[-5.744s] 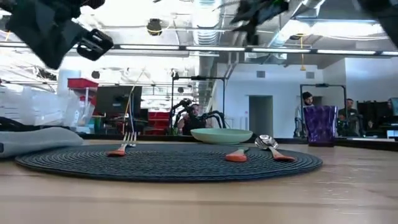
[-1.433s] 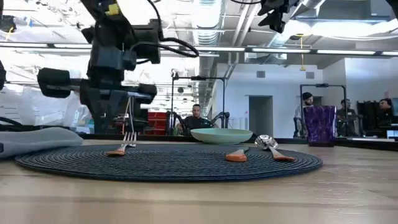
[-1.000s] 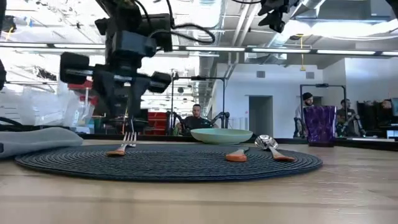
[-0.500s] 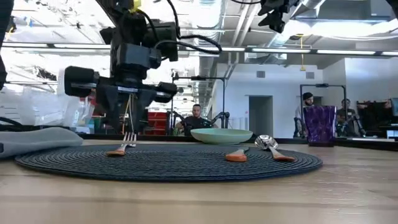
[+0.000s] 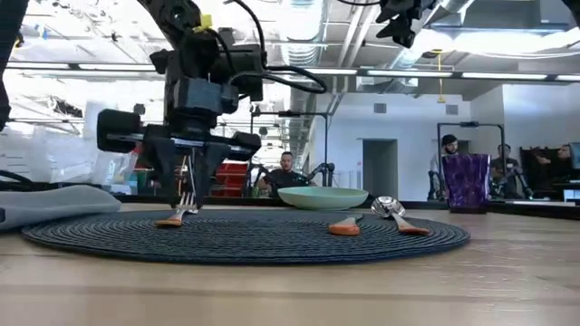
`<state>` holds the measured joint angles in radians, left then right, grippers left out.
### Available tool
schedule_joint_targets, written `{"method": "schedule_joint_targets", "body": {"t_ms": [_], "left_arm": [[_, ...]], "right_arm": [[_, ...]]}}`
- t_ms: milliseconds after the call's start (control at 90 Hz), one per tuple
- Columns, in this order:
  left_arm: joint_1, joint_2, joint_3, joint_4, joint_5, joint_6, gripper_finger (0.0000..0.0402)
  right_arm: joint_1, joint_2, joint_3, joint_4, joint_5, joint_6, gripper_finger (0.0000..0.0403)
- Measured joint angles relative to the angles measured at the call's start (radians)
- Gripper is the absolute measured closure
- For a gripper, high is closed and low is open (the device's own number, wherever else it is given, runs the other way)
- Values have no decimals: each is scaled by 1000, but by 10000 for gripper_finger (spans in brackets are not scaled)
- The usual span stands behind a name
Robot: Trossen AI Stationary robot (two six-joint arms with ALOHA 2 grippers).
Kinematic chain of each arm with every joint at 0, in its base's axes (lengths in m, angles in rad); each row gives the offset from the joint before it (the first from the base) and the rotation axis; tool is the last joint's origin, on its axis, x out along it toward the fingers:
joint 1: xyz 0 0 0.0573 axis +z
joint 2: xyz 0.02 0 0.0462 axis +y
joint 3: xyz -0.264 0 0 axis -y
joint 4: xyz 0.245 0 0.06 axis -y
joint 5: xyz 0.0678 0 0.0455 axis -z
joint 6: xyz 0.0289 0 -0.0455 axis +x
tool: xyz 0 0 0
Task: Set table place
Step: Put the orange fork on top of the gray table napkin
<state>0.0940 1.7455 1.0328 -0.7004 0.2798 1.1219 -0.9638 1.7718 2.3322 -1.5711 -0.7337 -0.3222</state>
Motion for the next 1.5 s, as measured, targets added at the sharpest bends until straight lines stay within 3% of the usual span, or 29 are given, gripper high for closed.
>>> {"method": "schedule_joint_targets", "body": {"t_ms": [311,600,778,1044,1333,1500], "left_arm": [[0,8,0,-9,-19,42,300],[0,8,0,-7,-37,44,395],[0,8,0,2,-43,40,398],[-2,6,30,-55,-153,9,401],[-9,4,146,-276,-127,-53,401],[-44,-78,151,-366,-71,-72,401]], "right_arm": [[-1,0,0,0,2,0,247],[-1,0,0,0,27,-1,247],[-1,0,0,0,37,0,248],[-1,0,0,0,37,-1,254],[-1,0,0,0,46,-1,255],[-2,0,0,0,55,-1,255]]}}
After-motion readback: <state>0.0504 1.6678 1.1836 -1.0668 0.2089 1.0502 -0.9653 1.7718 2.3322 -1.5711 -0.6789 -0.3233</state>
